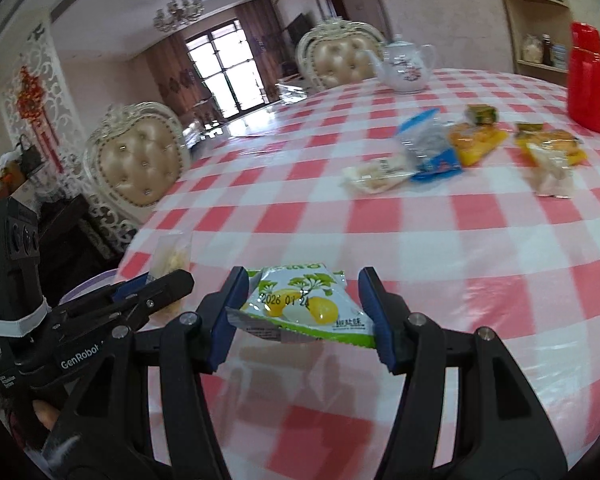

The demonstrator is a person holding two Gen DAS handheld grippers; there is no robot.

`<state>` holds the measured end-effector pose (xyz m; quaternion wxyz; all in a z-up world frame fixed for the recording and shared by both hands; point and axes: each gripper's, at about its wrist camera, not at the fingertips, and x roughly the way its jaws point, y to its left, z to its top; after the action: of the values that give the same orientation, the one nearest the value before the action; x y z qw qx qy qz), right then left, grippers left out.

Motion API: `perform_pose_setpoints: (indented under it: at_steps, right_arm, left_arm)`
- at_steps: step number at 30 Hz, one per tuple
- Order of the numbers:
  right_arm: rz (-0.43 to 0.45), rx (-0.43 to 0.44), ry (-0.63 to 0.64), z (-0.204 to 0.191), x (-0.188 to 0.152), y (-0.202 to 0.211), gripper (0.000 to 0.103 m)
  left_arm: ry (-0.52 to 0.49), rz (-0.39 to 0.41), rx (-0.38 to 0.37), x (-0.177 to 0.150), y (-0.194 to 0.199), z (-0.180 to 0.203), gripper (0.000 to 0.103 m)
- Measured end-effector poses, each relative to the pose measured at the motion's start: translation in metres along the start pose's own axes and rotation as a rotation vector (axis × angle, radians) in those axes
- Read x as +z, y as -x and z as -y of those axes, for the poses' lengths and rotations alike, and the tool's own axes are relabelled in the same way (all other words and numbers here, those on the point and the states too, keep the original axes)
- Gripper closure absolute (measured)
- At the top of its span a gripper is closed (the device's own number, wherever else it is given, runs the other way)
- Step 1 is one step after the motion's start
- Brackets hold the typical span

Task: Organize snacks
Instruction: 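Carry the lemon packet and cookie bag to the clear bin and open both tools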

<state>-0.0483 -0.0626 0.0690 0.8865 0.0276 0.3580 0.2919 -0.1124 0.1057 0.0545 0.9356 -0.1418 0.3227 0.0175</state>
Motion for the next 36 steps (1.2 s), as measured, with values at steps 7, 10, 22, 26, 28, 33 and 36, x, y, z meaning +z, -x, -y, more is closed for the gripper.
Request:
perform_pose_setpoints:
  at_steps: [7,10,22,26,28,33,36]
  right_arm:
    - [-0.036,0.098,0.049,-0.045,-0.008,-0.017,0.042]
    - [-0.063,0.153,0.078,-0.064,-0.013,-0.025,0.042]
    - [-0.142,0.401,0.236,-0.158,-0.037,-0.046,0.042]
    - [-0.181,0.505,0.303,-0.191,-0.049,-0.051,0.042]
    - [-0.198,0.553,0.341,-0.207,-0.056,-0.052,0.042]
    - [-0.225,0.637,0.452,-0.246,-0.075,-0.051,0.042]
    - [-0.242,0.668,0.495,-0.265,-0.085,-0.053,0.042]
  left_arm:
    - [0.019,0.024,0.048,-0.009,0.041,-0.035,0.067]
    - [0.044,0.03,0.089,-0.016,0.058,-0.06,0.067]
    - [0.148,0.103,0.257,-0.035,0.116,-0.149,0.067]
    - [0.171,0.132,0.324,-0.036,0.129,-0.171,0.067]
    - [0.179,0.146,0.359,-0.036,0.137,-0.18,0.067]
    - [0.185,0.16,0.425,-0.036,0.148,-0.198,0.067]
    - [0.186,0.164,0.454,-0.035,0.153,-0.206,0.067]
